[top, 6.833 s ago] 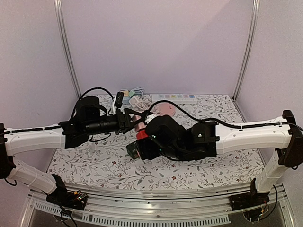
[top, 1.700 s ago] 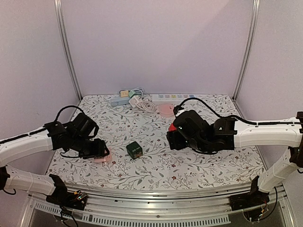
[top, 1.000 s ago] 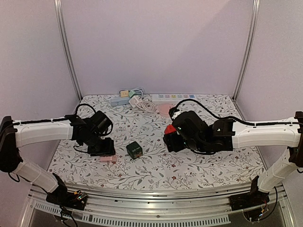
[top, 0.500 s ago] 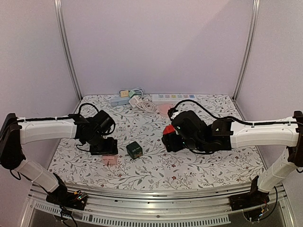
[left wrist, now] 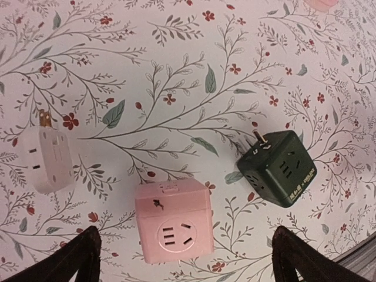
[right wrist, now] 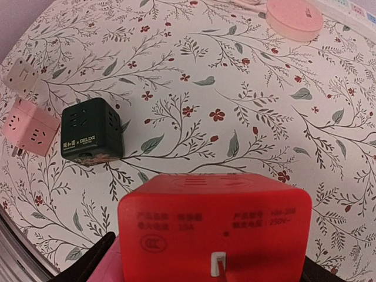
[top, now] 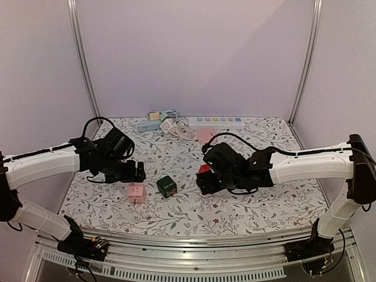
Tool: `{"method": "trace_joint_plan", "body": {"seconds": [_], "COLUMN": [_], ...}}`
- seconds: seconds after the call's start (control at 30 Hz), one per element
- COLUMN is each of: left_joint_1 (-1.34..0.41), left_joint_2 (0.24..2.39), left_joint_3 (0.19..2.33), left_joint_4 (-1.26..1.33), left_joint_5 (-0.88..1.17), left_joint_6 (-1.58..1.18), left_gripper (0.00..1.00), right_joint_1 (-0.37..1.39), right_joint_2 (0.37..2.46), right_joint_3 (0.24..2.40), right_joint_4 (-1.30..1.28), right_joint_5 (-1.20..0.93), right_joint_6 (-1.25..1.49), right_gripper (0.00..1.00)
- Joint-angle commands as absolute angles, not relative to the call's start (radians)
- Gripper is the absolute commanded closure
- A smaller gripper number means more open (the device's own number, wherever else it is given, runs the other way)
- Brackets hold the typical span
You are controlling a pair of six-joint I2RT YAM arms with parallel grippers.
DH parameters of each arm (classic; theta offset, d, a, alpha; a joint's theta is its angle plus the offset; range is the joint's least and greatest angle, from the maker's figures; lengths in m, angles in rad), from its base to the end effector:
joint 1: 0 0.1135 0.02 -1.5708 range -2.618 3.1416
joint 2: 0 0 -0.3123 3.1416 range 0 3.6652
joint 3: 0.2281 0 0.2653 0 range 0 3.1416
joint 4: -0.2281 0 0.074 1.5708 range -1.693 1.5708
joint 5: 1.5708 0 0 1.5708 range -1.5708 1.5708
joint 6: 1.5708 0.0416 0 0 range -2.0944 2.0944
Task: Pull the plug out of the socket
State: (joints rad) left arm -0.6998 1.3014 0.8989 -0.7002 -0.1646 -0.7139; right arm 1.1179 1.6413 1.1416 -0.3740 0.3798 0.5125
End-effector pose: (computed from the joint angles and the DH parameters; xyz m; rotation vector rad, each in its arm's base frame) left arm 0.1957 -0.1558 0.2658 -0.0713 2.6699 -0.2460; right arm 0.1757 0.3258 0.2675 -0.5509 2.3217 0.3158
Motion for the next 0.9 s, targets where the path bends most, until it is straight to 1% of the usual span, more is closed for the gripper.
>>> {"method": "trace_joint_plan", "body": {"seconds": [0.0, 0.13, 0.33, 0.47, 0.63, 0.8, 0.87], "left_joint_1": [-0.712, -0.740, -0.801, -0.828, -0.859, -0.912, -0.940], "left_joint_2": [1.226, 1.187, 1.174, 1.173, 1.160, 1.157, 1.160], "left_joint_3": [0.898, 0.874, 0.831, 0.810, 0.792, 0.772, 0.769], "left_joint_4": [-0.671, -0.621, -0.543, -0.485, -0.423, -0.364, -0.338], "left_joint_5": [-0.211, -0.207, -0.226, -0.222, -0.221, -0.239, -0.247], "left_joint_6": [-0.681, -0.656, -0.640, -0.646, -0.647, -0.647, -0.646], "left_gripper": [0.00, 0.00, 0.00, 0.01, 0.00, 0.01, 0.00], "right_joint_1": [1.112, 1.113, 1.113, 1.112, 1.106, 1.090, 1.085], "right_joint_2": [1.721, 1.796, 1.907, 1.956, 1.996, 1.992, 1.966], "right_joint_3": [1.192, 1.236, 1.340, 1.373, 1.402, 1.418, 1.424], "right_joint_4": [-0.420, -0.476, -0.590, -0.601, -0.608, -0.608, -0.608], "right_joint_5": [0.353, 0.344, 0.390, 0.359, 0.308, 0.274, 0.273], "right_joint_6": [0.570, 0.594, 0.611, 0.626, 0.650, 0.658, 0.649], "right_gripper": [0.50, 0.47, 0.34, 0.25, 0.15, 0.02, 0.01]}}
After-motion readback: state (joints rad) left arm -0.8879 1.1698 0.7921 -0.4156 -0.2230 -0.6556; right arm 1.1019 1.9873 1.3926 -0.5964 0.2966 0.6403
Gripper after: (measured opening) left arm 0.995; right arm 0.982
